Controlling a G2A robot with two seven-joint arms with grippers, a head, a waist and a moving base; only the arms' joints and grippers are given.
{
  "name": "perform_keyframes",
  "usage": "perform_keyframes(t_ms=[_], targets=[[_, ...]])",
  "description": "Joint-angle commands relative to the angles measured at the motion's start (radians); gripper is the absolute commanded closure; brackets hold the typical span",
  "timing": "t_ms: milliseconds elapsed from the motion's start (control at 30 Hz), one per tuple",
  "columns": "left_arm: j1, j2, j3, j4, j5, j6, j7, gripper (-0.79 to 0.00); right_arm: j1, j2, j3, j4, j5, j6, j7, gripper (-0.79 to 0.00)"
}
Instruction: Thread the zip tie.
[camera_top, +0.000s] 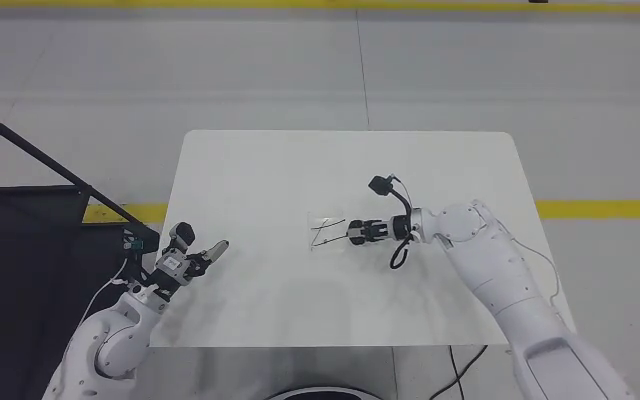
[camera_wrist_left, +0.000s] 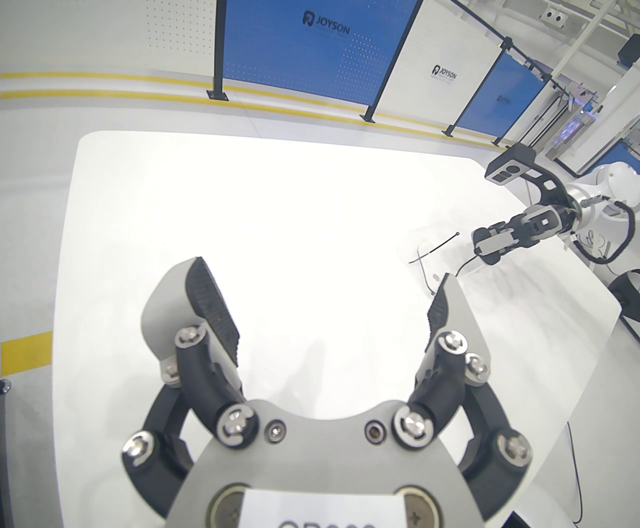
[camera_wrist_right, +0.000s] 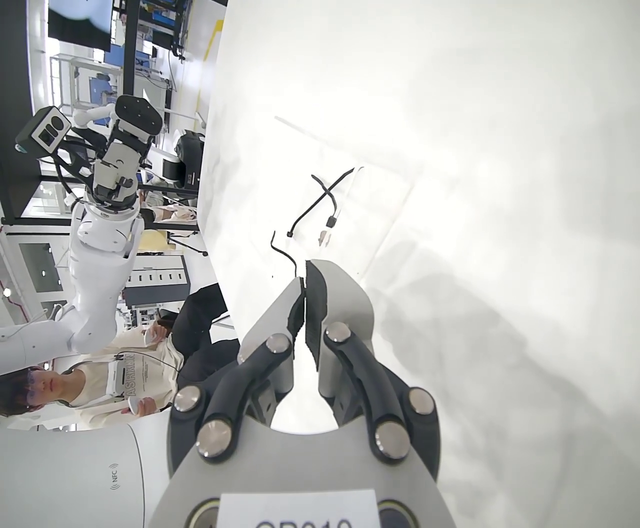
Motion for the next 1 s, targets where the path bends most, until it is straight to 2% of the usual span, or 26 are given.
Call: perform_keyframes(t_ms=[0,367,400,467,700,967], targets=[[0.0,0.0,0.0,0.0,0.0,0.0,0.0,-0.785,-0.005,0.006,0.012,-0.007,-0.002,-0.008,-0.002,0.0],[0.0,0.0,0.0,0.0,0.0,0.0,0.0,-0.785,-0.064,0.051,0.087,-0.123,-0.027,0.01,0.004,0.0],[0.0,0.0,0.0,0.0,0.0,0.0,0.0,-0.785,-0.067,0.053,0.089,-0.131,-0.029,0.021,0.005,-0.139],[0.0,0.0,0.0,0.0,0.0,0.0,0.0,-0.785,-0.072,0.055,0.09,-0.143,-0.028,0.038,0.009,-0.231],[0.0,0.0,0.0,0.0,0.0,0.0,0.0,-0.785,-0.074,0.056,0.072,-0.184,-0.079,0.084,-0.012,-0.283],[0.0,0.0,0.0,0.0,0.0,0.0,0.0,-0.785,-0.087,0.06,0.052,-0.278,-0.23,0.225,-0.099,-0.292]])
